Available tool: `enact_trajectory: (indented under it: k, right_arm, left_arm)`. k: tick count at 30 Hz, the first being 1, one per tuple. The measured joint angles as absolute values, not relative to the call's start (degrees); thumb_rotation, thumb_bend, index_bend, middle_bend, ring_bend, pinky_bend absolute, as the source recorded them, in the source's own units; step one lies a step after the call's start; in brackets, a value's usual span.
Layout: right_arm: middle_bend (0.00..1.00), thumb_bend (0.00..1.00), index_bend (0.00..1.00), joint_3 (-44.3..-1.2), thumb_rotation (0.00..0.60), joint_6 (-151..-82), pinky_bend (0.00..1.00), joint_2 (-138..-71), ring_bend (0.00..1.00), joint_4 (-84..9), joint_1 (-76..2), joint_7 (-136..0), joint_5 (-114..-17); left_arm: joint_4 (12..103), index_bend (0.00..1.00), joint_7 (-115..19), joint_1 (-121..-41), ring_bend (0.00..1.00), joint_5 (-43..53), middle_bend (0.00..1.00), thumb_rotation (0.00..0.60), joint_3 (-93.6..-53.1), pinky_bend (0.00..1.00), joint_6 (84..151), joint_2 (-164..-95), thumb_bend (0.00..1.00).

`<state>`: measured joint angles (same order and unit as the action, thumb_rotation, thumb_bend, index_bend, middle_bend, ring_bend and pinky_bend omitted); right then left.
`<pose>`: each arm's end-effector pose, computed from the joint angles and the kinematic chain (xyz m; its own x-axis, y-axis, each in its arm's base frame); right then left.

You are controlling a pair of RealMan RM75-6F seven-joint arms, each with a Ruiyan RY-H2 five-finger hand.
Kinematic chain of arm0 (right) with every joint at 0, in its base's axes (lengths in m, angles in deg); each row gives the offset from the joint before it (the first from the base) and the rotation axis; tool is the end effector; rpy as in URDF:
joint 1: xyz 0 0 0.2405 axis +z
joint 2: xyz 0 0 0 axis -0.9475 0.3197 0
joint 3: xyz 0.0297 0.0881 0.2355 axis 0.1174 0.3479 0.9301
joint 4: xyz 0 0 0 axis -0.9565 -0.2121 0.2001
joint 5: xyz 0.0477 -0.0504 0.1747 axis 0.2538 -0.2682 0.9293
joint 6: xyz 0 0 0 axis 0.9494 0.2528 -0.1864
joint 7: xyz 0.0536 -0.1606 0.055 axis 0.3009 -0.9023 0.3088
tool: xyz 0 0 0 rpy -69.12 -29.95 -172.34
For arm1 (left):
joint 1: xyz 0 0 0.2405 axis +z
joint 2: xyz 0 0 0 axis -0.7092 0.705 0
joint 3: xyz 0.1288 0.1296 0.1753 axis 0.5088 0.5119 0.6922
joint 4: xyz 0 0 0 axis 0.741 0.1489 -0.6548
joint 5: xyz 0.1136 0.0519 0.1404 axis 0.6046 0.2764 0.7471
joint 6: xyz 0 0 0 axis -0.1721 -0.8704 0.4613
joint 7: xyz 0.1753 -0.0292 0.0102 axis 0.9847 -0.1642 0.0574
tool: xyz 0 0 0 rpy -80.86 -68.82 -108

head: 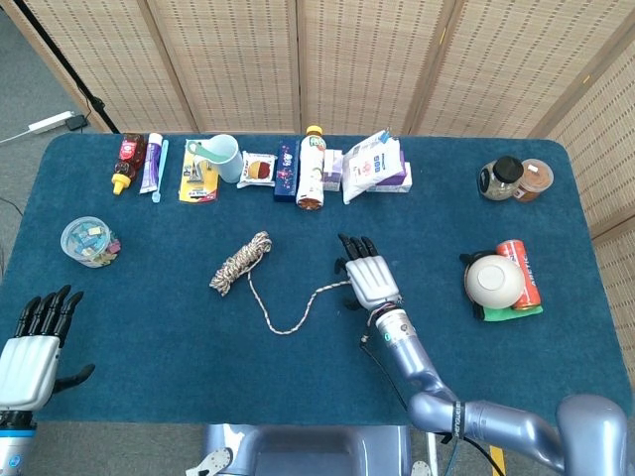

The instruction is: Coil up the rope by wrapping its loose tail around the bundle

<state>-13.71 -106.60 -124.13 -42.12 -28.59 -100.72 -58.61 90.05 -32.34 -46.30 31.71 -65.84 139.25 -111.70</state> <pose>-0.1058 -0.3738 -0.0562 0.3702 -0.2738 0.8877 -0.9111 -0.2934 0.2895 -0.2662 0.1851 0.1499 0.4305 0.0638 0.9003 0.9022 -0.0004 -0.4314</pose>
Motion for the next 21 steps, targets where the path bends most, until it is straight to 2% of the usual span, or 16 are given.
enact_trajectory:
  k: [5, 12, 21]
  right_arm:
    - [0.0, 0.24, 0.41, -14.2, 0.6, -106.0, 0.0, -126.0, 0.0, -39.1, -27.0, -100.2, -58.3]
    - [0.0, 0.34, 0.4, -14.6, 0.6, -104.6, 0.0, -128.0, 0.0, -34.6, -24.7, -100.0, -57.2]
    - [0.0, 0.36, 0.42, -14.9, 0.6, -103.6, 0.0, -128.7, 0.0, -32.3, -23.0, -100.3, -55.3]
  left_arm:
    - [90.1, 0.0, -31.9, -46.6, 0.0, 30.8, 0.0, 0.6, -66.1, 0.0, 138.8, -111.9, 0.09]
    - [90.1, 0.0, -31.4, -46.9, 0.0, 29.8, 0.0, 0.6, -66.4, 0.0, 138.6, -112.1, 0.1]
    - [90.1, 0.0, -31.2, -47.1, 0.0, 29.1, 0.0, 0.6, -66.4, 0.0, 138.5, -112.2, 0.1]
